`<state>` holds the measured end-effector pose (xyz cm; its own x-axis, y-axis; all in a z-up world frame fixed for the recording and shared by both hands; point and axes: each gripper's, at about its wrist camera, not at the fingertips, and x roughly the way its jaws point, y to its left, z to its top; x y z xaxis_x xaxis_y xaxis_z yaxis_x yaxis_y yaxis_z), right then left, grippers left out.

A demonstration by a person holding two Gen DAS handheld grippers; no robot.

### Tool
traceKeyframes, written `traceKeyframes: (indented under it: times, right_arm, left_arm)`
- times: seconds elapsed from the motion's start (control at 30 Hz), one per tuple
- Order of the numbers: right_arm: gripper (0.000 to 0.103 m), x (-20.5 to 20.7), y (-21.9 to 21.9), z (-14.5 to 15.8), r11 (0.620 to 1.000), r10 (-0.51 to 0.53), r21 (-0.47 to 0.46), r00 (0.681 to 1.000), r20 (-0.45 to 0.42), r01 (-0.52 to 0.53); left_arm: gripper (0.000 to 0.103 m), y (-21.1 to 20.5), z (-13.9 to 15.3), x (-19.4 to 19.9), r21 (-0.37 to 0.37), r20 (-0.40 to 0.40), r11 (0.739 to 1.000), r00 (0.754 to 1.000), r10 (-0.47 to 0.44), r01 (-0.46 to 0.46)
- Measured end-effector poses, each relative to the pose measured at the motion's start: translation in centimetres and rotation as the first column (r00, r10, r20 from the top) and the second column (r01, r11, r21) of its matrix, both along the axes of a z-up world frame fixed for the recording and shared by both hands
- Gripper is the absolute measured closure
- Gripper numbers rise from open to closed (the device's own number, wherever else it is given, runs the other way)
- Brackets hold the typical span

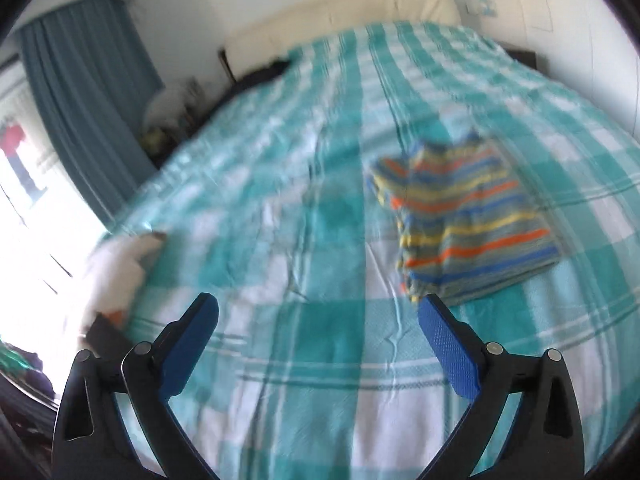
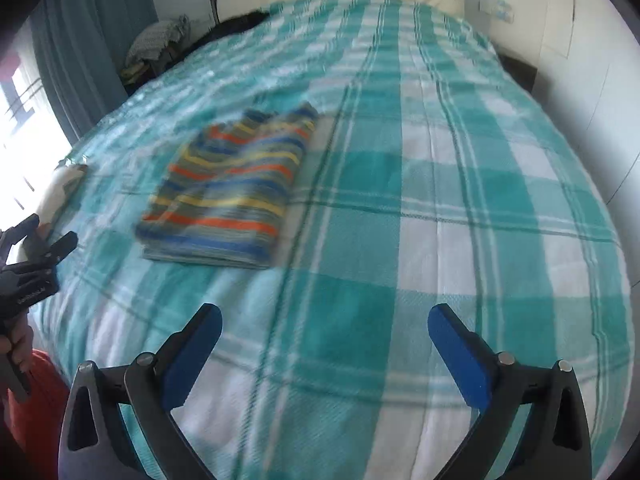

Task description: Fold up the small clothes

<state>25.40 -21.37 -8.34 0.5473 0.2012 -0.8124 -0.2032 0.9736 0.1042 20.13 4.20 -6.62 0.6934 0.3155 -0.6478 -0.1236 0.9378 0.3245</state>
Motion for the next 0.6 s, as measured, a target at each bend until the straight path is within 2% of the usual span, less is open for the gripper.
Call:
traceKeyframes:
  times: [0.07, 0.13, 0.27, 0.33, 0.47, 0.6]
  right_arm:
    - [0.001, -2.0, 0.9, 2.5, 1.0, -0.005, -0.008, 0.999, 0.05, 0.006]
    - [0.001, -4.1, 2.1, 5.0, 1.0, -0.001, -0.028, 0.995, 0.099, 0.004]
    - [0.001, -6.9, 4.0, 8.2, 0.997, 0.03, -0.069, 0.987, 0.158, -0.02]
    - [0.001, -8.1, 4.3, 8.9, 0.996, 0.04, -0.081, 0.984, 0.173, -0.026]
    - [0.001, -10.3, 5.1, 10.4, 0.995, 0.048, -0.091, 0.979, 0.198, -0.03]
    - [0.001, -11.8, 5.5, 11.0, 0.995, 0.048, -0.1, 0.976, 0.211, -0.027]
  left_arm:
    - [0.001, -0.3, 1.9, -0.9, -0.026, 0.024, 1.0, 1.0, -0.008, 0.009]
    - [0.001, -0.8, 3.7, -2.8, -0.081, 0.013, 0.996, 0.999, -0.044, 0.045]
    - [0.0, -1.5, 5.4, -5.2, -0.137, 0.01, 0.989, 0.998, -0.058, 0.059]
    - [0.0, -1.8, 5.8, -6.3, -0.166, 0.007, 0.984, 0.998, -0.057, 0.057]
    - [0.0, -1.6, 6.7, -8.4, -0.276, 0.012, 0.96, 0.999, -0.05, 0.051]
    - [0.0, -1.4, 7.5, -9.4, -0.296, 0.026, 0.955, 0.999, -0.025, 0.031]
